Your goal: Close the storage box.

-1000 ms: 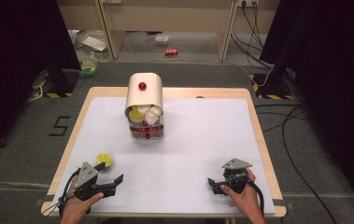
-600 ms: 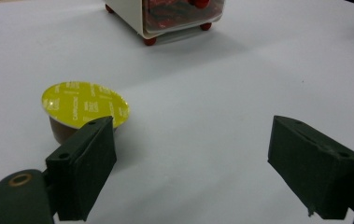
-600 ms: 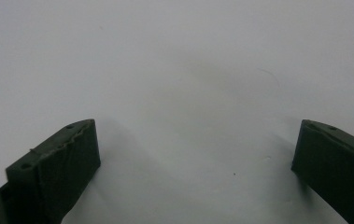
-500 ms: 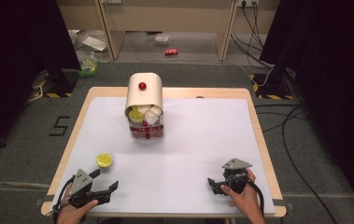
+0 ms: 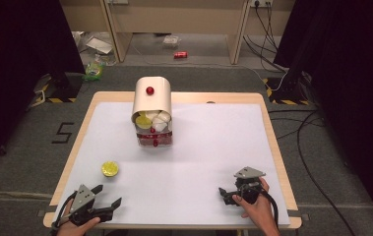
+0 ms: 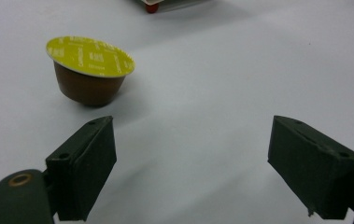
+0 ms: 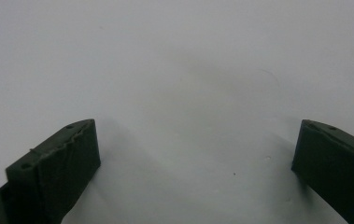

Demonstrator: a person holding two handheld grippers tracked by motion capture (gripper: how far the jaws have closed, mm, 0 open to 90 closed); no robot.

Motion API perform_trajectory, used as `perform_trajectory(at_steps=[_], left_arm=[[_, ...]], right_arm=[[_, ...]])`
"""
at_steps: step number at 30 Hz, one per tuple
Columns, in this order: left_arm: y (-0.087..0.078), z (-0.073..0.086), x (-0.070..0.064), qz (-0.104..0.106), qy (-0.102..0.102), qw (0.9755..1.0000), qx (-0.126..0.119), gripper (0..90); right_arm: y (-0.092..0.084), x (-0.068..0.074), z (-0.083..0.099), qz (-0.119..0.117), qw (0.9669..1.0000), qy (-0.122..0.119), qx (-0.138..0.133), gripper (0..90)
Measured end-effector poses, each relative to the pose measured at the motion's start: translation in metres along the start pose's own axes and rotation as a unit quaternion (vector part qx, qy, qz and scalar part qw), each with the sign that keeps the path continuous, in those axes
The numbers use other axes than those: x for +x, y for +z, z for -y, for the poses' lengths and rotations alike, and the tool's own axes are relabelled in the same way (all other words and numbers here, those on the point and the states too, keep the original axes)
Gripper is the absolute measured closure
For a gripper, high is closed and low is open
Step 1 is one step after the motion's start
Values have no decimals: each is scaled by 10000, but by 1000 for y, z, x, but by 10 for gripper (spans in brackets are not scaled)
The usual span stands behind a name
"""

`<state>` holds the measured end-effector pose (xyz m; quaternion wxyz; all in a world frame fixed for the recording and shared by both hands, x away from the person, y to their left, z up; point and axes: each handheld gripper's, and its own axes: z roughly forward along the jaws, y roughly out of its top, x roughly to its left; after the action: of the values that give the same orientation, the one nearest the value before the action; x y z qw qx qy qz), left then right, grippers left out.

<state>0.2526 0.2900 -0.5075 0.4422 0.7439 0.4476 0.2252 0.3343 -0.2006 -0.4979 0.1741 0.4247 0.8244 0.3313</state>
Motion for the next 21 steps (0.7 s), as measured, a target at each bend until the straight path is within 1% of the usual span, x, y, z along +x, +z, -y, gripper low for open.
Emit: perform_trajectory(at_steps=[2,3,6,11,13,16,19,21], left_arm=[[-1,3,1,-41,56,10000,39,149],[-1,4,0,-7,42,10000,48,149],[-3,8,0,0,51,9999,98,149],[-5,12,-2,27,62,9999,108,149],[-7,14,-4,37,98,9999,119,149],[-8,16,-5,62,93,9999,91,149],[-9,19,-6,7,77,9999,94,149],[-10,21,-7,-25,114,9999,93,149]], right_arm=[[0,0,0,-2,10000,2,1,9],[0,0,0,-3,10000,-3,-2,9],[0,0,0,-3,10000,-2,-1,9],[0,0,0,-1,10000,-1,-1,9],[0,0,0,-2,10000,-2,-1,9],[0,0,0,-3,10000,-3,2,9],[0,0,0,-2,10000,4,4,9],[0,0,0,-2,10000,2,4,9]])
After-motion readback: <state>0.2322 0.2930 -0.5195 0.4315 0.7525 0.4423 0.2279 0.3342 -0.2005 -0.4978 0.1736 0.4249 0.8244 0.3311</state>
